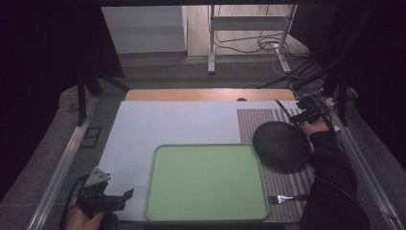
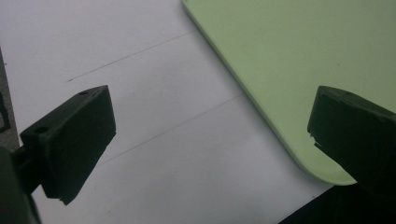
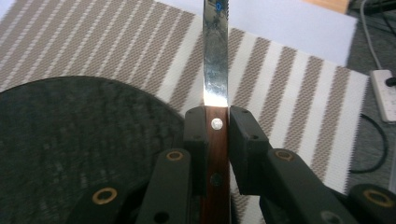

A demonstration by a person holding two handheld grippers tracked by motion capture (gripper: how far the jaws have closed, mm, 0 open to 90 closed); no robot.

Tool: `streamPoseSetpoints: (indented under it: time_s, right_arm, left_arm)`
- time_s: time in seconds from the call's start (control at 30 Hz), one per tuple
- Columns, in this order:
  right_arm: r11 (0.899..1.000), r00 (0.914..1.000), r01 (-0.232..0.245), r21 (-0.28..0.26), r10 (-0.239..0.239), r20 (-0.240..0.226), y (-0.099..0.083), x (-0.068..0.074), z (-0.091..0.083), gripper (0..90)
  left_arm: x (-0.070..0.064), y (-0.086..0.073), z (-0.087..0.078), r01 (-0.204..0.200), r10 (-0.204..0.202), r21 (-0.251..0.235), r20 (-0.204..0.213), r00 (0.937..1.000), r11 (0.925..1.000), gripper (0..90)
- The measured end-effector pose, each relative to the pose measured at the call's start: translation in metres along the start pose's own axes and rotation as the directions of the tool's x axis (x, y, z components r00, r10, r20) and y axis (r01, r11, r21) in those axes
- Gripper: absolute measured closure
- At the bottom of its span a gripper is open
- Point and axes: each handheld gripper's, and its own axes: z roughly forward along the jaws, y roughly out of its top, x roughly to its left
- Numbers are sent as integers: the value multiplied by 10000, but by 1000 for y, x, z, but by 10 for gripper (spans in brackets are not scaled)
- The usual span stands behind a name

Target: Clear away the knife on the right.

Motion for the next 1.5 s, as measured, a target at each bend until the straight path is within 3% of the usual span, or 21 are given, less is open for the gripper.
streamPoseSetpoints:
  time_s: [0.8,1.5]
  right_arm:
    - [9990,9939,401,-195,-419,-1025,-20,62,-18,774]
    - [9905,9720,1279,-515,-1355,-1921,-44,124,-41,774]
  left_arm:
    - [1,-1,-2,62,-61,-165,72,10000,9998,17]
    - [1,-1,-2,83,-82,-201,65,9999,9998,17]
